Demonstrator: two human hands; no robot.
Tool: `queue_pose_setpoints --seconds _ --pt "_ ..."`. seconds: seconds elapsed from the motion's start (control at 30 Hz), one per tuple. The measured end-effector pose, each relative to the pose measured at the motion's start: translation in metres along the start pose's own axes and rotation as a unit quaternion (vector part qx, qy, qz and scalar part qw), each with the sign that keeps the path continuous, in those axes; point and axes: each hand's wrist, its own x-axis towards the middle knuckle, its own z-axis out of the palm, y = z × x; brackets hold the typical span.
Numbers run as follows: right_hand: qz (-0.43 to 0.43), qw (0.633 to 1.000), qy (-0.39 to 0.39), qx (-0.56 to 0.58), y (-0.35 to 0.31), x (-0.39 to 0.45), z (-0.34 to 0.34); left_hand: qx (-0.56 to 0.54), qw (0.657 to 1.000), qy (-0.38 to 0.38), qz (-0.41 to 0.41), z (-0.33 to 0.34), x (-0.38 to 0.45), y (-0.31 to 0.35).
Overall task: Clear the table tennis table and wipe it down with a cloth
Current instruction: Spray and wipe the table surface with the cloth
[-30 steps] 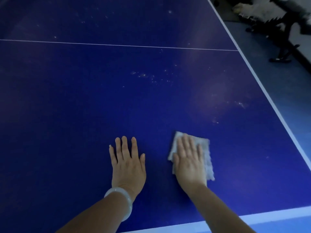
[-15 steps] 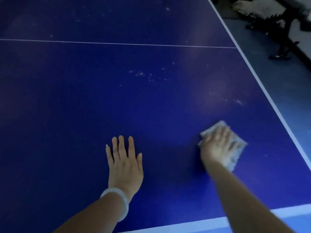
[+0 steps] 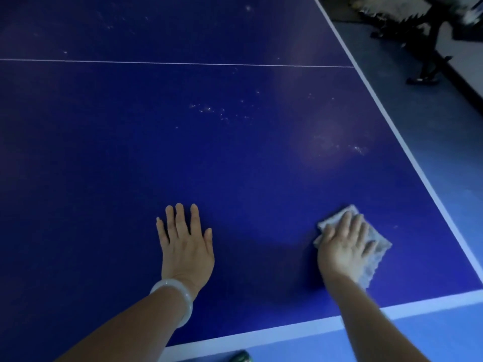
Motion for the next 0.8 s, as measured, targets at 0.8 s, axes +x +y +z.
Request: queue_pose_setpoints --seconds 0.8 --pt "-0.467 0.877 -0.09 -0.072 -0.021 -0.179 0.023 -0.015 0.999 0.029 0.014 0.005 0.001 -0.003"
